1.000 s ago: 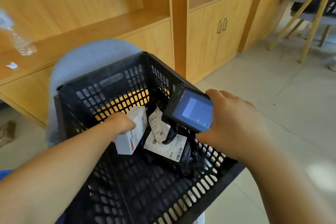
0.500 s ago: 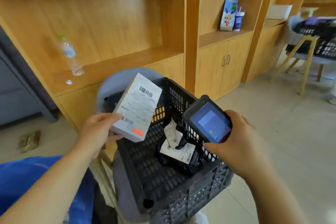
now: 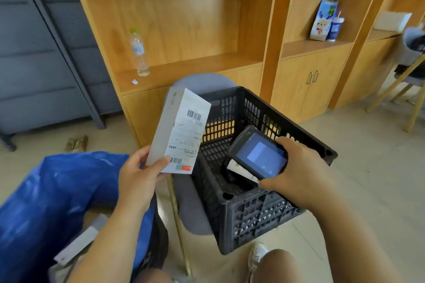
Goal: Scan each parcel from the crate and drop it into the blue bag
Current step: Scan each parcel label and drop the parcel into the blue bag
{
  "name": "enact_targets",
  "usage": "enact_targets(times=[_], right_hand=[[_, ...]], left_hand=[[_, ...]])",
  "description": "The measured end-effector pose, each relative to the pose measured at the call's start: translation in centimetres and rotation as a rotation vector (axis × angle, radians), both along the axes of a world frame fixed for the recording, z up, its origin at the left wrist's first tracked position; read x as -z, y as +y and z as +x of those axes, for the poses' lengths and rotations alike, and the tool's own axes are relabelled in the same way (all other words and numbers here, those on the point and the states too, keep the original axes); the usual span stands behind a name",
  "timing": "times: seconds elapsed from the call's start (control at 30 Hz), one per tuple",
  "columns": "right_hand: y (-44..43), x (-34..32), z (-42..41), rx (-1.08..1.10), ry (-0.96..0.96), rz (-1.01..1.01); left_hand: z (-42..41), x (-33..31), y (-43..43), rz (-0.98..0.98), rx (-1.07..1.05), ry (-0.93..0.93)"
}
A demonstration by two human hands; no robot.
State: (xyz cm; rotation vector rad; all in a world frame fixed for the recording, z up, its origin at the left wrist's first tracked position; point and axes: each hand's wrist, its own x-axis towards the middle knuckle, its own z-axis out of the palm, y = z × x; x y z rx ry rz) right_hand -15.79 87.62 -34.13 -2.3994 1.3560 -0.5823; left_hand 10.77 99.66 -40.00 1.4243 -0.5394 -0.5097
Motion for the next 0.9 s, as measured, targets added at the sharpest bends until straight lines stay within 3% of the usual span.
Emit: enact_targets(times=[0.37,0.6,0.77,0.9], right_hand=[[1.3,-0.6,0.8,-0.053,0.034,-0.056],[2.2,0.1,3.1,-0.133,0.019,-0.070],[3.8,0.7,6.3,-0.240,0.030,-0.030],[5.0,1.2,8.6,-0.302,0.049,-0.033]], left_hand=[[0.2,0.0,2.0,-0.006,-0.070,-0.049],[1.3,0.7,5.6,-0.029,-0.088,0.145],[4.0,3.4,11.5,0.031,-0.252,0.188],[6.8,5.1,14.9,0.192,-0.403,0.159]])
